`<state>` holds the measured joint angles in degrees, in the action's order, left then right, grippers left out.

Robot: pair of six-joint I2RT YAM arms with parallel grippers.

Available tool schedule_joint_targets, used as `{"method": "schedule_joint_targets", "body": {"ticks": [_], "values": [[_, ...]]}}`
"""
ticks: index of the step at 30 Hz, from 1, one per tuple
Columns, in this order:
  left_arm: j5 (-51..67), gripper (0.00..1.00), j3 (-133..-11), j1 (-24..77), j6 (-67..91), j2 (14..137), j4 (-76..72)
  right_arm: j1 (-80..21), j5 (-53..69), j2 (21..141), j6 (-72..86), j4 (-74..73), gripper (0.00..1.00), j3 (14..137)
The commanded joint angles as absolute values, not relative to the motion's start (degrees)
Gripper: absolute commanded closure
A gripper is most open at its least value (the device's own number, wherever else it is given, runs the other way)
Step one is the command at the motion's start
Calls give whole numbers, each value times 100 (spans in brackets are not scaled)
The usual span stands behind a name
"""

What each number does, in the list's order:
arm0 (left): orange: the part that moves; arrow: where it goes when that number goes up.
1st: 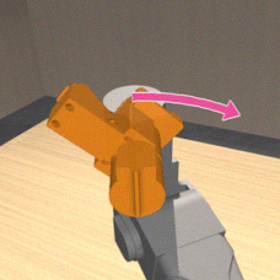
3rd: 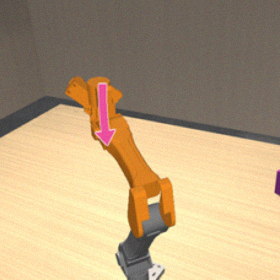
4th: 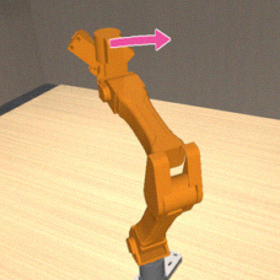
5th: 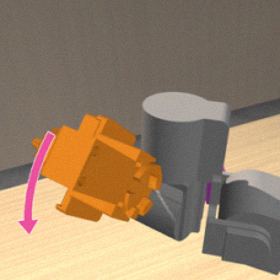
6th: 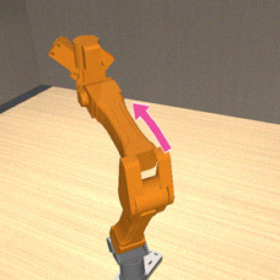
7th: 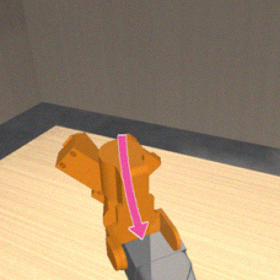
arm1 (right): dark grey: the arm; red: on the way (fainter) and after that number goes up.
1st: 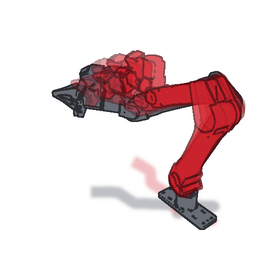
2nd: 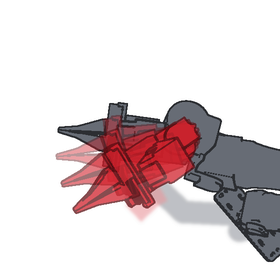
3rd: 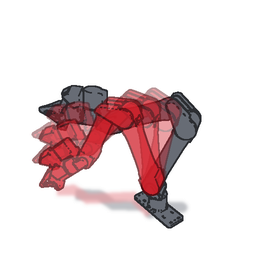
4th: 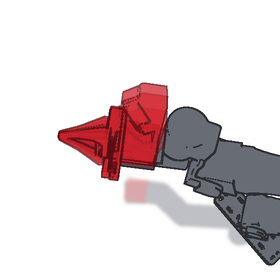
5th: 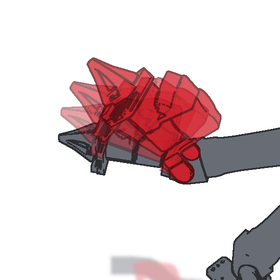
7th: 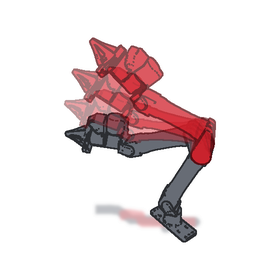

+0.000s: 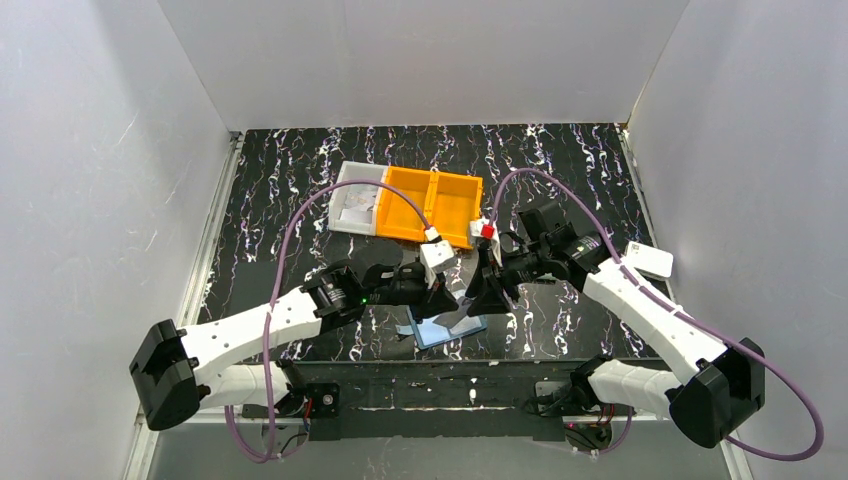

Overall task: Take the credit cards out of the card holder
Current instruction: Place the credit card in the storage box.

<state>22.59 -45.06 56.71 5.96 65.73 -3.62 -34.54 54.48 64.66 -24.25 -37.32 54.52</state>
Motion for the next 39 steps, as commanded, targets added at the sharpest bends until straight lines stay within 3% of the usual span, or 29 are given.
{"method": "schedule_joint_targets", "body": {"ticks": [1, 5, 8, 11, 16, 19, 23, 28, 33, 39], "values": [[2502, 100, -4789, 5704, 552, 6583, -500, -3472, 5720, 6433, -2519, -3390, 58, 5441], [2507, 100, -4786, 5705, 616, 6610, -539, -3480, 5853, 6380, -2647, -3398, 96, 5392], [2460, 100, -4688, 5704, 729, 6524, -677, -3480, 5891, 6294, -2749, -3469, 99, 5381], [2267, 75, -4463, 5696, 992, 6279, -846, -3462, 5904, 6180, -2417, -3296, 99, 5369], [1647, 22, -3632, 5669, 1423, 5162, -1362, -3203, 6516, 5988, -1057, -2218, 99, 5010], [1440, 5, -3034, 5548, 1657, 4388, -1803, -3047, 6819, 5862, 277, -953, 99, 4545], [1993, 6, -2791, 5268, 2048, 4038, -1951, -2958, 6916, 5787, 1310, 265, 99, 4162], [2676, 9, -2937, 5012, 2438, 4516, -1993, -2860, 6981, 5737, 2126, 1100, 99, 3917], [3182, 10, -3047, 4825, 2818, 5047, -2345, -2788, 7018, 5705, 2260, 1189, 99, 3867], [3575, 17, -3143, 4730, 3009, 5253, -2692, -2759, 6997, 5702, 2425, 1368, 99, 3738]]}}
